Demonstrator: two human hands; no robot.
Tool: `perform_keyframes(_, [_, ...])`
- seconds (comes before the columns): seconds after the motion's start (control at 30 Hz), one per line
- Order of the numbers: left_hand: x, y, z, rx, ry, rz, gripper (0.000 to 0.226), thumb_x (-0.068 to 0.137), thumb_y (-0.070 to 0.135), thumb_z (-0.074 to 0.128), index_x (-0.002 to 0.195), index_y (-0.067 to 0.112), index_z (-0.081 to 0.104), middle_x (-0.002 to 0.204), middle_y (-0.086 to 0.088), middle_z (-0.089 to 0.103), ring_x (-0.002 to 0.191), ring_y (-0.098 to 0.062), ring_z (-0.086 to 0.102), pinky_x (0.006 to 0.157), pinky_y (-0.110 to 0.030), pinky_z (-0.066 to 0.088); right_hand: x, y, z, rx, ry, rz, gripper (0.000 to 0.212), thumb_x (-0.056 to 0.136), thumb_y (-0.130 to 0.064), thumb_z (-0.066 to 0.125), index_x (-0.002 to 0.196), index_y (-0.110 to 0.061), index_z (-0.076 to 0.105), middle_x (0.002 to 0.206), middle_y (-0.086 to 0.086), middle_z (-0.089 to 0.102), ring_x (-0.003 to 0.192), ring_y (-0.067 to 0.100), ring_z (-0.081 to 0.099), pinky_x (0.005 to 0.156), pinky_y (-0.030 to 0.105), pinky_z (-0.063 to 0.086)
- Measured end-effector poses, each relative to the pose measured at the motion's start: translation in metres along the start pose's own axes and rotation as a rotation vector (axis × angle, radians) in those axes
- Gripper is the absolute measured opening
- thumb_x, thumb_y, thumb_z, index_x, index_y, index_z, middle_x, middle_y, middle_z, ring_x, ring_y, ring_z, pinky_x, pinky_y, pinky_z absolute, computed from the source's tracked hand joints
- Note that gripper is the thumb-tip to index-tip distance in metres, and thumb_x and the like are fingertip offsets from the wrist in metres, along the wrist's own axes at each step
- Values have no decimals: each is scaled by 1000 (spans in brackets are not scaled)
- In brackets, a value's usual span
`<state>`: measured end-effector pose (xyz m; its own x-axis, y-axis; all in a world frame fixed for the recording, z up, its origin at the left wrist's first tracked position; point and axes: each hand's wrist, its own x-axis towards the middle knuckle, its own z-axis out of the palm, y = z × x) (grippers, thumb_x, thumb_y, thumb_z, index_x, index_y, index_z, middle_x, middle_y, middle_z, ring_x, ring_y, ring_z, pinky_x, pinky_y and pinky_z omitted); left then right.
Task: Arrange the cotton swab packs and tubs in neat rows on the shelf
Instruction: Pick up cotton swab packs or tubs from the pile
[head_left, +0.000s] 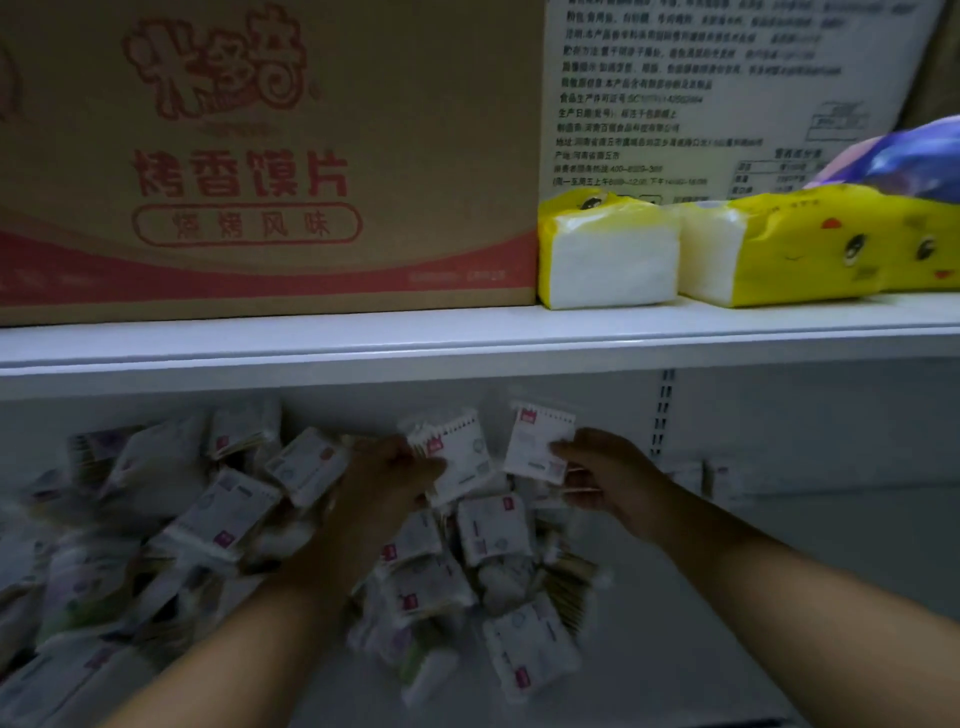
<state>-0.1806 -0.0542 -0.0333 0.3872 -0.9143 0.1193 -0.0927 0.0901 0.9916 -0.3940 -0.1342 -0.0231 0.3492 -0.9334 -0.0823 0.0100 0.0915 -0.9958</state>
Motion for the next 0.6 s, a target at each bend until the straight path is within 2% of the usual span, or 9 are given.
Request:
perform_keyframes(0.1, [-4,-9,41,-6,-116,-42,9,86,3,63,94,6,63,94,-14,67,83,-28,63,66,-32,54,-23,12,-39,-33,91,12,7,88,-16,63,82,-16,60,78,4,66,71,18,62,64,28,51])
perform_keyframes(0.17, [-4,-13,69,-2,-175,-70,15,86,3,64,101,0,60,96,-17,64,83,-28,61,60,-28,55,-39,18,-67,-67,141,23,4,89,-15,60,86,-15,57,77,4,63,70,16,59,63,26,51])
perform_keyframes(0.23, [-5,-17,96,8,-226,-66,18,86,2,64,101,-6,59,94,-22,63,83,-29,60,61,-29,53,-50,21,-95,-90,184,41,2,90,-14,58,88,-14,57,78,5,60,70,17,57,65,27,51])
perform_keyframes(0.3, [-8,-18,121,52,-254,-32,14,82,6,69,85,-4,61,81,-21,63,74,-28,59,60,-30,49,-55,23,-123,-100,217,52,3,90,-15,58,87,-14,59,82,7,61,77,21,59,69,29,52])
perform_keyframes(0.37, [-8,-20,146,91,-249,-9,22,77,11,74,66,6,55,63,-11,59,58,-20,57,52,-23,44,-54,28,-151,-99,226,53,3,90,-17,59,87,-15,60,86,7,65,81,22,62,68,28,53])
perform_keyframes(0.47, [-8,-21,185,127,-204,-39,30,83,0,67,62,9,47,55,-5,52,36,-3,50,36,-13,38,-49,36,-189,-98,189,41,6,88,-20,62,89,-14,60,85,4,69,79,19,65,64,26,51])
perform_keyframes(0.6, [-3,-24,243,108,-206,-97,22,83,-4,64,68,6,51,67,-9,57,55,-16,54,41,-15,45,-40,43,-244,-112,149,39,9,87,-22,64,91,-14,63,85,4,69,76,16,66,64,25,50])
